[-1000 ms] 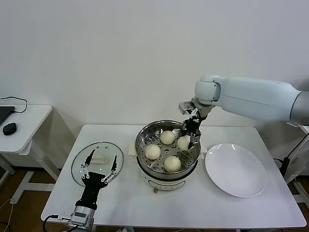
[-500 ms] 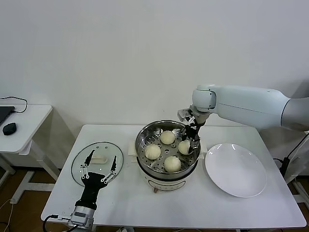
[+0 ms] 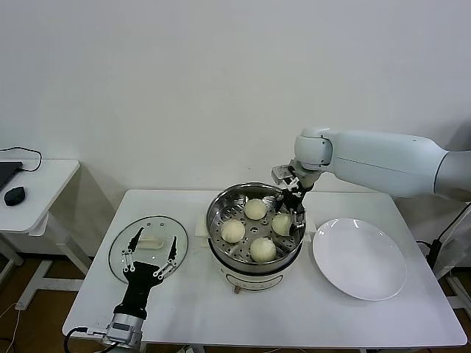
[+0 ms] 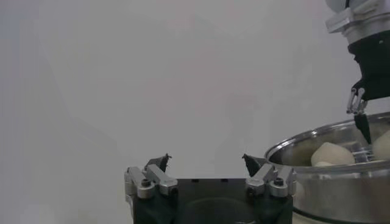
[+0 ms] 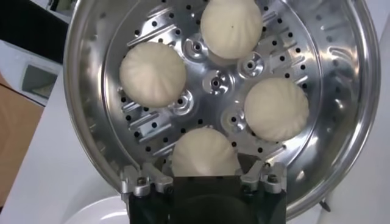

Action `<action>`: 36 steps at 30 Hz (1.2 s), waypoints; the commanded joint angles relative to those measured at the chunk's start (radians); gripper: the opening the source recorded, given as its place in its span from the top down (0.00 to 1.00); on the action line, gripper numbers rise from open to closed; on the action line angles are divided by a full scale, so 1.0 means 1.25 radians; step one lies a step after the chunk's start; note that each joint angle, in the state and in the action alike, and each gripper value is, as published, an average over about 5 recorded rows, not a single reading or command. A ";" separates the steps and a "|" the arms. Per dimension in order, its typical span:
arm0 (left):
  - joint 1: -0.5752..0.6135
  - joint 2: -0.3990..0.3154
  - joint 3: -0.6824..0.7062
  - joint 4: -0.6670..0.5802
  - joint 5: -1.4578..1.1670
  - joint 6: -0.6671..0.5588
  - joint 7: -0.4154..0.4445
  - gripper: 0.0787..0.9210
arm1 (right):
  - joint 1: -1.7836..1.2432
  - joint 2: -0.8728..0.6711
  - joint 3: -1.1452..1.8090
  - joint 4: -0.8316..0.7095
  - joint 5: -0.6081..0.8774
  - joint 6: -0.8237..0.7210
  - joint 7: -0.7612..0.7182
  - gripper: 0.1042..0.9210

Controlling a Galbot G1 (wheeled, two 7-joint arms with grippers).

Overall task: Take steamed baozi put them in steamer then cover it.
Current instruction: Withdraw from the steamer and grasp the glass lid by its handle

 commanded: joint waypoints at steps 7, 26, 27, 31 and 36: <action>-0.007 0.004 0.004 -0.004 0.064 0.006 -0.021 0.12 | -0.155 -0.173 0.287 0.116 0.117 0.198 0.819 0.12; -0.094 0.024 0.002 0.083 0.372 0.033 -0.135 0.12 | -1.003 -0.247 1.137 0.187 -0.010 0.330 1.354 0.12; -0.099 0.024 -0.002 0.093 0.399 0.029 -0.135 0.12 | -1.044 -0.243 1.180 0.190 -0.019 0.334 1.347 0.12; -0.119 0.025 -0.022 0.154 0.558 0.009 -0.141 0.12 | -1.219 -0.215 1.343 0.208 -0.044 0.350 1.312 0.12; -0.131 0.035 -0.046 0.223 0.722 0.009 -0.144 0.12 | -1.395 -0.169 1.479 0.238 -0.054 0.363 1.260 0.12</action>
